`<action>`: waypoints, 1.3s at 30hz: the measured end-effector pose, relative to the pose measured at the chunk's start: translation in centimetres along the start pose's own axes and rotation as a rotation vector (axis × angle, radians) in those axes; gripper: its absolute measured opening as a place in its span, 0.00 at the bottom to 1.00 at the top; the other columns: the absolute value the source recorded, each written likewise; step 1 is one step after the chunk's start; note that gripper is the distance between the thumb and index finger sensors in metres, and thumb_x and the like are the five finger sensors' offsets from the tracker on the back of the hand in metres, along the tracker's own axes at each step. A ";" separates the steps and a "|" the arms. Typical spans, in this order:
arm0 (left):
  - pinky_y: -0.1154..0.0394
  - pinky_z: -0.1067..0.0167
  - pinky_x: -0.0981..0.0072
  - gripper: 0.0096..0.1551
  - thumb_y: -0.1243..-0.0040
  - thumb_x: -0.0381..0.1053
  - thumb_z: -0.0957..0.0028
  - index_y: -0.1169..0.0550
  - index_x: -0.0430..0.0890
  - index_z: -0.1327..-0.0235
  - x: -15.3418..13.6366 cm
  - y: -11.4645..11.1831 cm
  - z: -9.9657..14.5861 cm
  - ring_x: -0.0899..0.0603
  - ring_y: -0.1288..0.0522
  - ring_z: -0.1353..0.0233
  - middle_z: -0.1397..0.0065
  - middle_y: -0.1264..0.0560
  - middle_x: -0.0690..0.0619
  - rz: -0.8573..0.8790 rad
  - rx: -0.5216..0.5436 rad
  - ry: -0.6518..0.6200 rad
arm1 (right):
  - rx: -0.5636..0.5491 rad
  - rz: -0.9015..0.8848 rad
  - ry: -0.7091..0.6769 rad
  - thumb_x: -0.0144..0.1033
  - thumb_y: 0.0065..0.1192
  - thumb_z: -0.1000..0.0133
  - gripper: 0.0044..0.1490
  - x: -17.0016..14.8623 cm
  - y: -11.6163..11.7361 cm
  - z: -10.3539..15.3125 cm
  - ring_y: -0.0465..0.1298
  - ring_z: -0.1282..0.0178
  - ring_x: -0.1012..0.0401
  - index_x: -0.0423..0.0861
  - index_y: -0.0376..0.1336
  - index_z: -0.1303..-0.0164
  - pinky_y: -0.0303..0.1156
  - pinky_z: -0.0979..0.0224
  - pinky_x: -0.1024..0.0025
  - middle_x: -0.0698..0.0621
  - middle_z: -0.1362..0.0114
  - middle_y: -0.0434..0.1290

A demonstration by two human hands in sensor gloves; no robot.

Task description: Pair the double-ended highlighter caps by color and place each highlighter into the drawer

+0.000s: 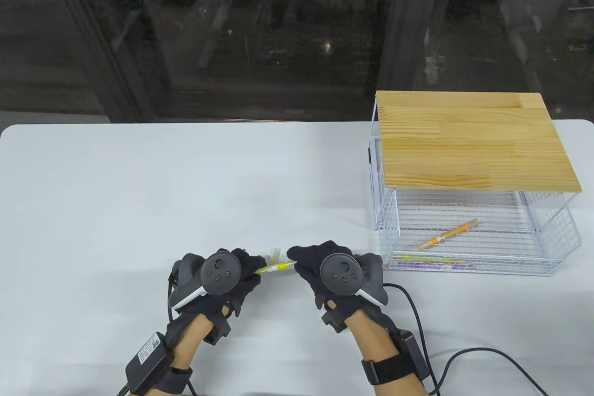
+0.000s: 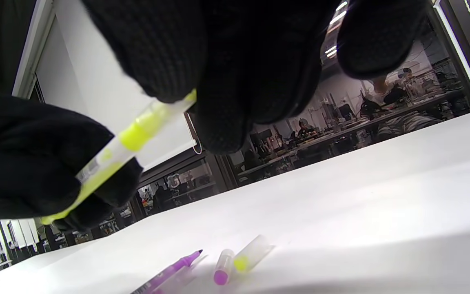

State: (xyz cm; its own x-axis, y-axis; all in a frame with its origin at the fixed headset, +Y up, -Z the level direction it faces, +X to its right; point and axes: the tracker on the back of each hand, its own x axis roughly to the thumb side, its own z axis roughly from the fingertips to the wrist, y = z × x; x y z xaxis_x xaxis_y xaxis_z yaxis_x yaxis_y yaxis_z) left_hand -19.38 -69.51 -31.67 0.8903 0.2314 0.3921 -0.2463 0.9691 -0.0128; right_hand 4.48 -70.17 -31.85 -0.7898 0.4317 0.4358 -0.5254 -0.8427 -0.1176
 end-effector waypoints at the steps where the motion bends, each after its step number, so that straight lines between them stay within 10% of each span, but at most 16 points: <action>1: 0.23 0.48 0.38 0.26 0.31 0.55 0.57 0.14 0.55 0.43 0.1 0.0 0.0 0.39 0.19 0.45 0.41 0.16 0.54 -0.012 0.002 -0.003 | 0.006 -0.006 -0.002 0.39 0.71 0.52 0.25 0.0 0.1 0.0 0.81 0.43 0.53 0.58 0.74 0.43 0.71 0.34 0.44 0.54 0.41 0.85; 23: 0.22 0.48 0.38 0.26 0.29 0.59 0.60 0.12 0.55 0.48 -1.0 -0.6 -0.3 0.41 0.18 0.45 0.46 0.14 0.54 0.348 -0.029 -0.010 | -0.181 -0.037 -0.043 0.42 0.69 0.49 0.31 1.8 -3.1 0.3 0.79 0.40 0.50 0.56 0.69 0.33 0.71 0.34 0.44 0.53 0.36 0.81; 39: 0.20 0.51 0.39 0.22 0.21 0.56 0.65 0.13 0.70 0.56 -6.4 1.0 0.3 0.43 0.14 0.49 0.50 0.09 0.55 0.602 0.088 0.118 | 0.194 0.310 0.118 0.43 0.71 0.49 0.28 1.3 3.9 -4.5 0.76 0.35 0.47 0.57 0.72 0.37 0.69 0.32 0.43 0.53 0.34 0.80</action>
State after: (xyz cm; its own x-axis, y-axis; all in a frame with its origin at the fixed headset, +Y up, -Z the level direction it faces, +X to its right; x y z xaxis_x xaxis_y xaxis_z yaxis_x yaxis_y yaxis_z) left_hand -25.43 -70.08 -33.96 0.6205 0.7480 0.2354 -0.7445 0.6563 -0.1227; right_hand -0.07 -71.45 -35.76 -0.9387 0.1719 0.2988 -0.1958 -0.9793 -0.0517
